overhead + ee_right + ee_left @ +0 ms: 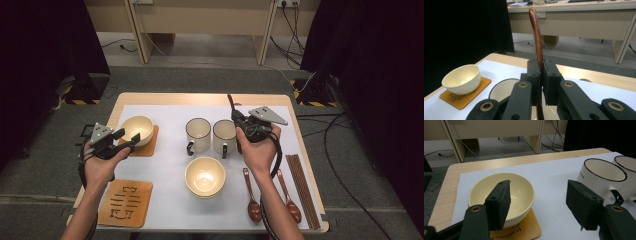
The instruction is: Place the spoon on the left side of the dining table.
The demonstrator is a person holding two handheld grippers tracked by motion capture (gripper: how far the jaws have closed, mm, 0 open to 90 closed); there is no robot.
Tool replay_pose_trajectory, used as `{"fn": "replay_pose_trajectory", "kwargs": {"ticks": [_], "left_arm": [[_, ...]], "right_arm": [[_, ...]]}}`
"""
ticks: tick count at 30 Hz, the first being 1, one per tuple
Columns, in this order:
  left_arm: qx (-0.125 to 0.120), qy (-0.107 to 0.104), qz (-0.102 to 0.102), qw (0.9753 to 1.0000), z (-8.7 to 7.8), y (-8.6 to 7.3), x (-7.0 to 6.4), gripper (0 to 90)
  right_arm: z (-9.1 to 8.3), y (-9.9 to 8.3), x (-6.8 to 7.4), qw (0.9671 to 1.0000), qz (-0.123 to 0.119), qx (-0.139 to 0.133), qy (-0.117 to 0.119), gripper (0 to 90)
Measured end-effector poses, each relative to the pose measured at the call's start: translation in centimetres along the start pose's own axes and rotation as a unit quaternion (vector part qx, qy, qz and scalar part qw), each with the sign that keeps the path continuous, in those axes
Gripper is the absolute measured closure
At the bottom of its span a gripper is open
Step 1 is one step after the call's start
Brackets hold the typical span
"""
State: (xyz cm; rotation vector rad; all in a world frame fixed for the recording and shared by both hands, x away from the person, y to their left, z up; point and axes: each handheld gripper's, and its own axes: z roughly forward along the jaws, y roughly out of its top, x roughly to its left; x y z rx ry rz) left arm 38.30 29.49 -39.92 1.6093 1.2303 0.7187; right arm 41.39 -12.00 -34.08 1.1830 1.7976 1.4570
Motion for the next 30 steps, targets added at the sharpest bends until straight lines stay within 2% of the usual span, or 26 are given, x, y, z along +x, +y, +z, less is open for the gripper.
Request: {"fn": "replay_pose_trajectory", "kwargs": {"ticks": [17,30], "left_arm": [[-0.005,-0.005,-0.002,1.0000,0.0,0.2,-0.2,35.8],[-0.023,-0.042,-0.001,0.9988,1.1,1.6,-1.5,37.5]], "right_arm": [[1.1,0.5,1.0,0.9998,-0.007,-0.013,0.010,85.2],[1.9,0.9,1.9,0.9995,-0.014,-0.020,0.018,85.1]]}}
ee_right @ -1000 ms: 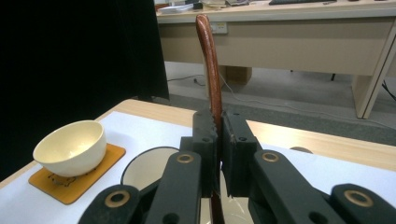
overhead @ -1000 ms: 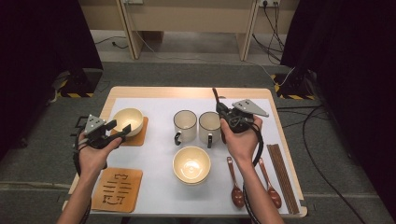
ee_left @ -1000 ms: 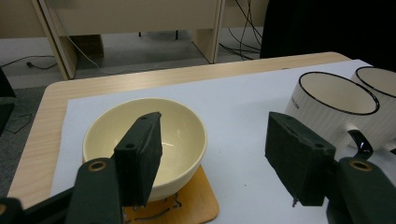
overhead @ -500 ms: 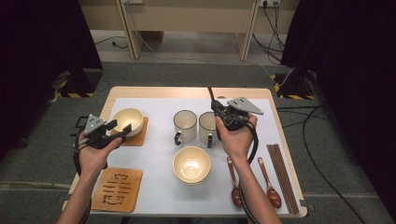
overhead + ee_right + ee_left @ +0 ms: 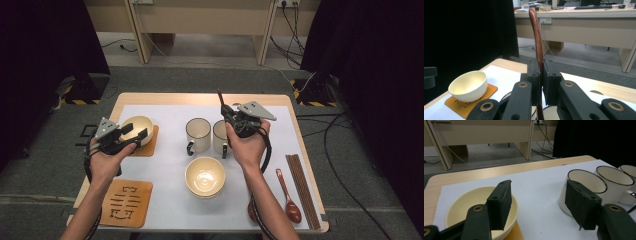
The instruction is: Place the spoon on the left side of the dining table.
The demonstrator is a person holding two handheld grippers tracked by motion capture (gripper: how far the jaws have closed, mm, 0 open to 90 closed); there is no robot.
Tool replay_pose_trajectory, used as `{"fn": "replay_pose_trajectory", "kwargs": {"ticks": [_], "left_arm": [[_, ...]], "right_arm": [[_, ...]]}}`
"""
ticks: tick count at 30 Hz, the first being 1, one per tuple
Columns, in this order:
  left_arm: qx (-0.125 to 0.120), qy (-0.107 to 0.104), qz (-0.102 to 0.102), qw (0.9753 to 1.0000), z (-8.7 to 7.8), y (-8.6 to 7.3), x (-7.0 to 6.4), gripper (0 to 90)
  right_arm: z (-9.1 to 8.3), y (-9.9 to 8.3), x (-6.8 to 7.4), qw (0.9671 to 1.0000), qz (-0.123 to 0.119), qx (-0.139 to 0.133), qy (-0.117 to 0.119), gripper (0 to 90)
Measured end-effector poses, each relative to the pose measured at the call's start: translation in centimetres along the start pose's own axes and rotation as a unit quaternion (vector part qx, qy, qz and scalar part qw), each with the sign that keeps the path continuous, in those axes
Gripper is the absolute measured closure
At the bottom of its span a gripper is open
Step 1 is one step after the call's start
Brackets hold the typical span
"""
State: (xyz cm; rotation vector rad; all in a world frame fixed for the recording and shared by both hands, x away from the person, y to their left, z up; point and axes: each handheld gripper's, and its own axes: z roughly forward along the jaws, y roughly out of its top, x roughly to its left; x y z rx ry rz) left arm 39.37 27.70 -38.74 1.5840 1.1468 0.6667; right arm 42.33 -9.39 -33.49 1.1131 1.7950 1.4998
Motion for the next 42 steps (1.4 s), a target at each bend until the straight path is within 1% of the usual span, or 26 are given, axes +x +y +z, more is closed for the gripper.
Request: {"fn": "replay_pose_trajectory", "kwargs": {"ticks": [3,5,8,11,12,14,20,24,29,33,37,39,40,42], "left_arm": [[-0.003,-0.009,0.001,1.0000,0.5,0.6,-0.3,37.9],[-0.009,-0.017,0.000,0.9998,0.8,1.2,-0.7,38.3],[-0.018,-0.030,-0.001,0.9994,1.3,2.3,-1.4,38.3],[-0.023,-0.036,0.008,0.9991,1.9,3.4,-2.1,38.5],[-0.025,-0.038,0.011,0.9989,2.1,3.7,-2.4,38.5],[-0.028,-0.045,0.015,0.9985,2.4,4.4,-3.0,38.5],[-0.036,-0.059,0.029,0.9972,3.7,6.4,-4.7,39.7],[-0.038,-0.073,0.036,0.9960,4.5,7.6,-5.8,39.9],[-0.036,-0.089,0.038,0.9947,5.5,8.5,-6.9,41.2],[-0.037,-0.099,0.035,0.9938,6.1,9.0,-7.5,41.4],[-0.037,-0.109,0.036,0.9927,6.5,9.5,-8.1,42.0],[-0.036,-0.115,0.035,0.9920,6.5,9.6,-8.5,42.0],[-0.038,-0.119,0.031,0.9917,6.6,9.7,-8.6,42.0],[-0.040,-0.124,0.032,0.9910,6.5,9.9,-9.0,42.2]], "right_arm": [[0.2,0.1,0.2,1.0000,-0.002,-0.001,0.002,85.2],[0.3,0.2,0.3,1.0000,-0.002,0.002,0.003,85.1],[0.4,0.2,0.5,1.0000,-0.002,-0.001,0.004,85.1],[0.6,0.2,0.6,1.0000,-0.002,-0.003,0.007,85.1],[0.6,0.2,0.7,1.0000,0.001,-0.003,0.008,85.1],[0.7,0.2,0.8,0.9999,-0.005,-0.007,0.008,85.1],[0.8,0.3,0.9,0.9999,-0.004,-0.009,0.009,85.1],[0.9,0.4,1.0,0.9999,-0.006,-0.009,0.009,85.1],[1.0,0.4,1.0,0.9999,-0.006,-0.010,0.009,85.1],[1.2,0.4,1.1,0.9999,-0.004,-0.010,0.010,85.1],[1.5,0.4,1.4,0.9998,-0.008,-0.011,0.013,85.1],[1.6,0.4,1.6,0.9999,-0.005,-0.010,0.013,85.2],[1.7,0.4,1.6,0.9998,-0.010,-0.012,0.013,85.1],[1.8,0.5,1.8,0.9998,-0.008,-0.011,0.016,85.1]]}}
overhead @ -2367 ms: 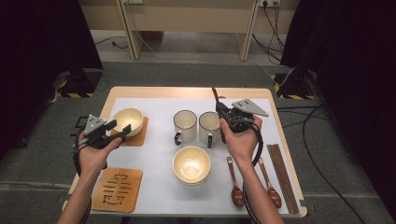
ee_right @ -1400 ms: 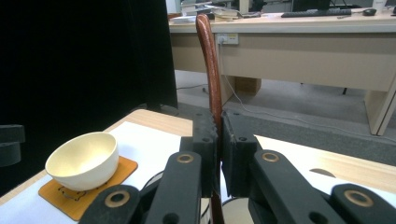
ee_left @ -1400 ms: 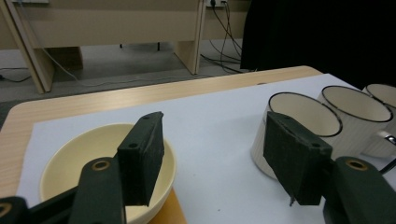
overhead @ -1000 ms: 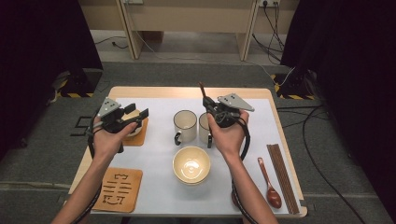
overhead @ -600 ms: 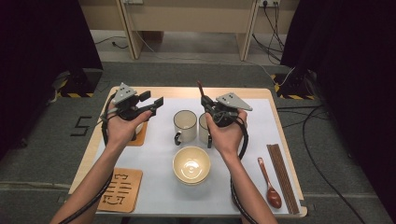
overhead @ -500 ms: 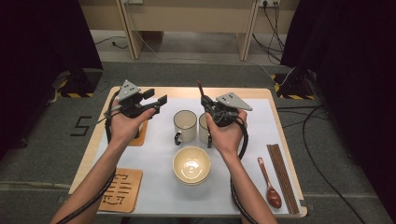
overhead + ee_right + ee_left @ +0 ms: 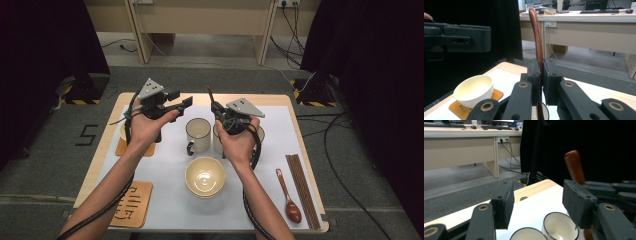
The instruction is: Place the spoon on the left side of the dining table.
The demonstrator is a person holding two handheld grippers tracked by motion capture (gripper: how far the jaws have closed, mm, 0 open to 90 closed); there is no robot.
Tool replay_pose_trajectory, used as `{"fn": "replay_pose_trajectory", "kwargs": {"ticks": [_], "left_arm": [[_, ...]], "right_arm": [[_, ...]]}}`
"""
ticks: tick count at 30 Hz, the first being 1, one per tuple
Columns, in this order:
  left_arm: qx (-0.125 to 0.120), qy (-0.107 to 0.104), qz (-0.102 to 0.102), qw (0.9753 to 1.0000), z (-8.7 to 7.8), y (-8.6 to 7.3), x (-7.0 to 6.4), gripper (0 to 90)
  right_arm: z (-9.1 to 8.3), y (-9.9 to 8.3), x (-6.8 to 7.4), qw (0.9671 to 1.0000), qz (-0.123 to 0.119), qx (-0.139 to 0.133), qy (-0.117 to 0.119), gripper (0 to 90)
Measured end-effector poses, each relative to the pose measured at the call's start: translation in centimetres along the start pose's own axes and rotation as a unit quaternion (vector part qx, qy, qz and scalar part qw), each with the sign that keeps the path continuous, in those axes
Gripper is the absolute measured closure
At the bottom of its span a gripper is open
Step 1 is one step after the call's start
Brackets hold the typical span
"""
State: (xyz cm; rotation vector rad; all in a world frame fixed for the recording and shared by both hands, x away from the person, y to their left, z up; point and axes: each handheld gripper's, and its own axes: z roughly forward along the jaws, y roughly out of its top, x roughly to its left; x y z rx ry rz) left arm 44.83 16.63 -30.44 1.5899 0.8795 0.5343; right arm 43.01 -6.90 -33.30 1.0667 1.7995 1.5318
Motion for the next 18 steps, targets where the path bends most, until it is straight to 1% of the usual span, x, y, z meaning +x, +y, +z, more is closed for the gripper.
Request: {"fn": "replay_pose_trajectory", "kwargs": {"ticks": [3,11,15,18], "left_arm": [[0.000,-0.012,-0.003,0.9999,0.3,0.2,-0.5,42.8],[0.003,-0.029,-0.007,0.9996,1.3,0.9,-1.5,44.6],[0.007,-0.035,-0.012,0.9993,2.0,1.1,-1.8,46.1],[0.010,-0.037,-0.019,0.9991,2.6,1.1,-1.8,49.2]], "right_arm": [[0.2,0.0,0.2,1.0000,-0.003,0.002,0.001,85.1],[0.7,-0.2,0.6,1.0000,-0.004,0.005,0.006,85.1],[0.9,-0.3,0.9,1.0000,-0.001,0.005,0.009,85.1],[1.0,-0.3,1.0,1.0000,-0.002,0.005,0.008,85.1]]}}
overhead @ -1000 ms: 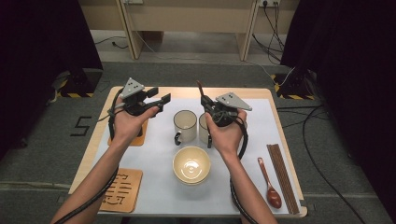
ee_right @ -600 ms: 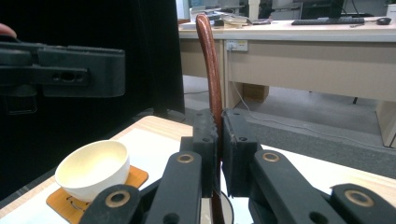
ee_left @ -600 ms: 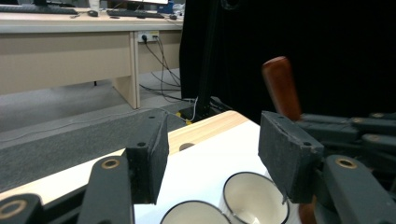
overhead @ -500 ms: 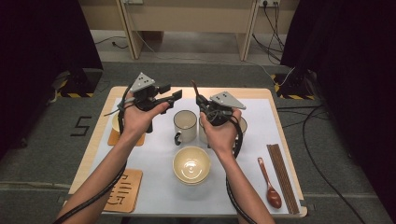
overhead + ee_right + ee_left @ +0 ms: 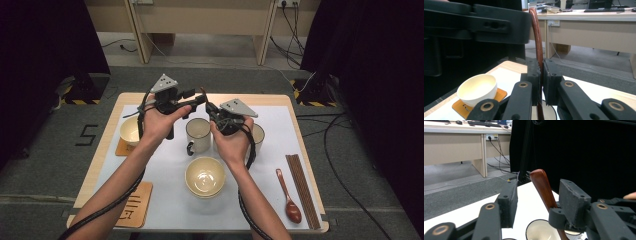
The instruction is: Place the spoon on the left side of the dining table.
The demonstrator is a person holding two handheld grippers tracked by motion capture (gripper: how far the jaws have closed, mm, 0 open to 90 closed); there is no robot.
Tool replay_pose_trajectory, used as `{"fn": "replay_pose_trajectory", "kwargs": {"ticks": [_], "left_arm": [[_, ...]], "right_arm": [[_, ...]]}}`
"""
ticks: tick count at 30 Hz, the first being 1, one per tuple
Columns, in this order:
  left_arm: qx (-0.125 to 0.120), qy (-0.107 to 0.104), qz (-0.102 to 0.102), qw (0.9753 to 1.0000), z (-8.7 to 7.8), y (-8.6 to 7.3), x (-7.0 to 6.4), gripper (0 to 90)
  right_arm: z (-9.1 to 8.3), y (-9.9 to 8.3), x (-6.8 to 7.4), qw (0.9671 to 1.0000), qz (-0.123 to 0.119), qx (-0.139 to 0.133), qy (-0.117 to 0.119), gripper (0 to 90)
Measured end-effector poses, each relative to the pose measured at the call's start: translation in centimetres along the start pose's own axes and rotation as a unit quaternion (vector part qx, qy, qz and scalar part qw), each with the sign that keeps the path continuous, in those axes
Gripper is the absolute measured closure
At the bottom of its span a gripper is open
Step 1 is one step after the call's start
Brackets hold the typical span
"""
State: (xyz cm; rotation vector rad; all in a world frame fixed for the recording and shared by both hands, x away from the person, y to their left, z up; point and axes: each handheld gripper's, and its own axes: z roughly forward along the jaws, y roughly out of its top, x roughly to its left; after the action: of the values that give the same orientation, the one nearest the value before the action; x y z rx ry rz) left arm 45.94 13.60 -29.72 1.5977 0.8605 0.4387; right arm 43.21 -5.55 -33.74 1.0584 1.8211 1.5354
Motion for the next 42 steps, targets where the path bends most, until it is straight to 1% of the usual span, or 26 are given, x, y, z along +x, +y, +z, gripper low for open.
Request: {"fn": "replay_pose_trajectory", "kwargs": {"ticks": [6,8,10,11,14,16,18,21,23,26,33,37,42], "left_arm": [[0.002,-0.013,-0.022,0.9997,0.8,-0.2,0.1,56.7],[0.002,-0.013,-0.024,0.9996,1.0,-0.3,0.2,58.9],[0.002,-0.015,-0.032,0.9994,1.1,-0.3,0.3,61.3],[0.001,-0.016,-0.033,0.9993,1.2,-0.4,0.3,62.4],[-0.002,-0.017,-0.036,0.9992,1.2,-0.4,0.3,66.7],[-0.003,-0.020,-0.041,0.9989,1.1,-0.4,0.3,68.6],[-0.006,-0.022,-0.040,0.9989,0.9,-0.4,0.1,70.3],[-0.010,-0.024,-0.030,0.9992,0.7,-0.3,-0.2,73.7],[-0.010,-0.019,-0.018,0.9996,0.6,-0.2,-0.4,74.2],[-0.014,-0.014,-0.015,0.9997,0.3,0.0,-0.3,74.3],[-0.025,0.007,-0.002,0.9997,-0.4,0.2,0.2,74.3],[-0.027,0.015,0.001,0.9995,-1.0,0.1,0.7,74.3],[-0.029,0.025,0.002,0.9993,-1.7,0.1,1.3,74.3]], "right_arm": [[0.1,-0.1,0.0,1.0000,-0.004,0.001,0.000,85.1],[0.2,-0.2,0.1,1.0000,-0.003,0.000,0.002,85.1],[0.2,-0.2,0.2,1.0000,-0.003,0.000,0.003,85.1],[0.2,-0.2,0.2,1.0000,-0.007,-0.001,0.003,85.1],[0.3,-0.2,0.4,0.9999,-0.009,-0.001,0.005,85.1],[0.4,-0.2,0.5,0.9999,-0.011,0.000,0.005,85.1],[0.4,-0.2,0.5,0.9999,-0.013,0.000,0.005,84.8],[0.5,-0.1,0.6,0.9999,-0.012,0.004,0.009,83.6],[0.5,0.0,0.7,0.9997,-0.018,0.011,0.009,80.1],[0.4,0.1,0.8,0.9995,-0.024,0.019,0.007,73.8],[-0.1,-0.1,1.1,0.9991,-0.033,0.025,0.011,66.2],[-0.3,-0.2,1.0,0.9990,-0.033,0.026,0.013,64.6],[-0.8,-0.3,0.7,0.9987,-0.035,0.035,0.009,64.0]]}}
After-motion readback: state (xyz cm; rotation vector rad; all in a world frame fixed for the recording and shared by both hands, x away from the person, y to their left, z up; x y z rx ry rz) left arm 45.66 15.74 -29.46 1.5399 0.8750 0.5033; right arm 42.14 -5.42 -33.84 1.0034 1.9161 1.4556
